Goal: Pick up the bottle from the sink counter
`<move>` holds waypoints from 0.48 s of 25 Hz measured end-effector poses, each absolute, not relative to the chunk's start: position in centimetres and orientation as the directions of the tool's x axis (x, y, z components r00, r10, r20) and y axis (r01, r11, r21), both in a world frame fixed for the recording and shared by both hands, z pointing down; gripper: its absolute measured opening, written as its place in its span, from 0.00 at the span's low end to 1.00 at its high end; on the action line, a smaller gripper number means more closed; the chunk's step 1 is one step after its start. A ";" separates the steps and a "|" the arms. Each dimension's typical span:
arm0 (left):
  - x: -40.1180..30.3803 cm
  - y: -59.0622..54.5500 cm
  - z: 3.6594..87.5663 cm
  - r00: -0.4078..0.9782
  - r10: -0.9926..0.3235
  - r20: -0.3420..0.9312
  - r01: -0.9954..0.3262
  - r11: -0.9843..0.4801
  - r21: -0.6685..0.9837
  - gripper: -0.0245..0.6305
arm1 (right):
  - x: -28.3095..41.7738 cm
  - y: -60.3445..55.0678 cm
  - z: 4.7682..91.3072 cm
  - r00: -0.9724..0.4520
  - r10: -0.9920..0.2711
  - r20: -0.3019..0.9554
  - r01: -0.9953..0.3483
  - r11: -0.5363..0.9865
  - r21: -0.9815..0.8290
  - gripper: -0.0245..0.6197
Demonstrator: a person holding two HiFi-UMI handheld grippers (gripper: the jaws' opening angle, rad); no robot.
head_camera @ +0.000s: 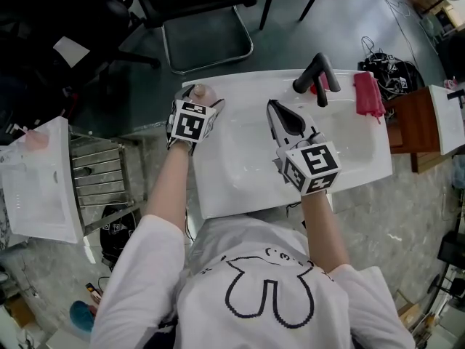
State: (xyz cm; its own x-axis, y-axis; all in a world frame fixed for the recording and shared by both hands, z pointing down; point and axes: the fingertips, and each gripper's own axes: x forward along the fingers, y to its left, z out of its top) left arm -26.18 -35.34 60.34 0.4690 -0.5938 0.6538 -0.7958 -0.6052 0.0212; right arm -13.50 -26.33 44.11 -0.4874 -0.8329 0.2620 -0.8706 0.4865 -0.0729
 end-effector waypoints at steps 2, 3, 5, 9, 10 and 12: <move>-26.1 -35.0 60.0 0.468 -0.601 0.647 -0.799 -0.601 0.020 0.65 | -13.5 -26.2 43.9 -0.496 -0.829 0.258 -0.866 0.495 -0.071 0.09; -26.1 -34.8 59.7 0.469 -0.607 0.641 -0.801 -0.598 0.019 0.65 | -13.4 -26.1 43.7 -0.500 -0.828 0.254 -0.863 0.499 -0.070 0.09; -26.0 -34.6 58.7 0.470 -0.618 0.630 -0.804 -0.595 0.016 0.65 | -13.2 -26.0 43.2 -0.507 -0.826 0.246 -0.859 0.506 -0.072 0.09; -26.0 -33.6 56.4 0.471 -0.641 0.607 -0.815 -0.579 0.020 0.65 | -12.6 -25.7 42.3 -0.515 -0.825 0.232 -0.856 0.509 -0.088 0.09; -26.1 -33.3 55.7 0.470 -0.647 0.600 -0.820 -0.572 0.026 0.65 | -12.5 -25.5 42.0 -0.517 -0.824 0.229 -0.855 0.511 -0.090 0.09; -26.1 -32.8 54.5 0.466 -0.660 0.589 -0.831 -0.556 0.035 0.65 | -12.4 -25.2 41.5 -0.527 -0.820 0.223 -0.849 0.521 -0.090 0.09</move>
State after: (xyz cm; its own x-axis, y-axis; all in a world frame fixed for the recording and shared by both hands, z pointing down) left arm -26.14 -32.85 54.48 0.4664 -0.6598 0.5892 -0.8306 -0.5557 0.0351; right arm -12.42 -25.24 41.48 -0.5272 -0.8198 0.2234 -0.8486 0.5213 -0.0898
